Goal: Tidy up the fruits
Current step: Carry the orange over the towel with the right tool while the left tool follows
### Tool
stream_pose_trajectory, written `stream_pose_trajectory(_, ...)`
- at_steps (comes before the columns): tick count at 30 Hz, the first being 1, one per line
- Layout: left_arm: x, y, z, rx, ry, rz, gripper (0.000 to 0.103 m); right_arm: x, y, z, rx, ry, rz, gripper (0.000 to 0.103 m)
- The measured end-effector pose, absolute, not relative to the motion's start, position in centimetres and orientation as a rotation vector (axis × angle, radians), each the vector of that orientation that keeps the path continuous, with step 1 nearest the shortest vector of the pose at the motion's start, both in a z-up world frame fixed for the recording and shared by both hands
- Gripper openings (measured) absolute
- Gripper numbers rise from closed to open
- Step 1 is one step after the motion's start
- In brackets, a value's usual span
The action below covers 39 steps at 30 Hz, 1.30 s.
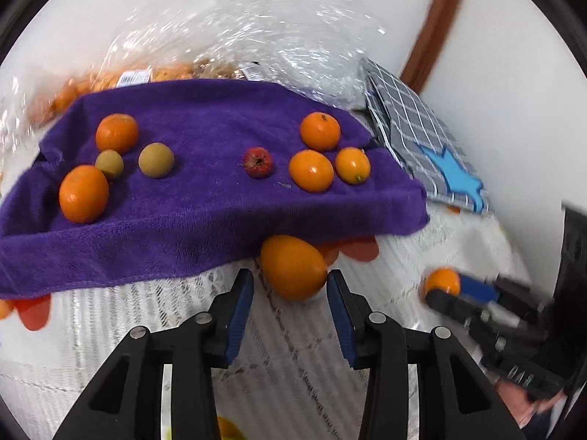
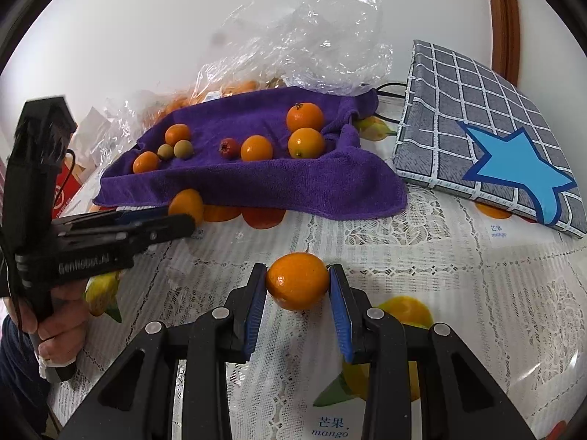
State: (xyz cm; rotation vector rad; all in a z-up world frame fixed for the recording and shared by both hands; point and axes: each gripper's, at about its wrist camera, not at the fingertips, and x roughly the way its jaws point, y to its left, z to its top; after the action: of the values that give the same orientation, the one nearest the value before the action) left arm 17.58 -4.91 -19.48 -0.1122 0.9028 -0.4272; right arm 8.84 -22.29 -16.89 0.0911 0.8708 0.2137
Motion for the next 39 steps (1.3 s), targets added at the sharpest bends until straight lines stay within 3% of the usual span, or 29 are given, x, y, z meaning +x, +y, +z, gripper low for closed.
stream_pose_trajectory(13,16.1,-3.8,-18.6,-0.147,0.804,-0.425,0.035,8.7,-22.7,-16.7,0.120,0.854,0.214,0.034)
stream_pose_trajectory(24,13.5,1.9,-16.9,-0.218,0.683,-0.269,0.035,8.1,-23.7,-16.3,0.176,0.812,0.211,0.034)
stream_pose_trajectory(39,12.8,8.7,-15.4,-0.226,0.674,-0.137,0.035,10.3,-21.3,-12.6,0.152,0.759,0.261,0.034)
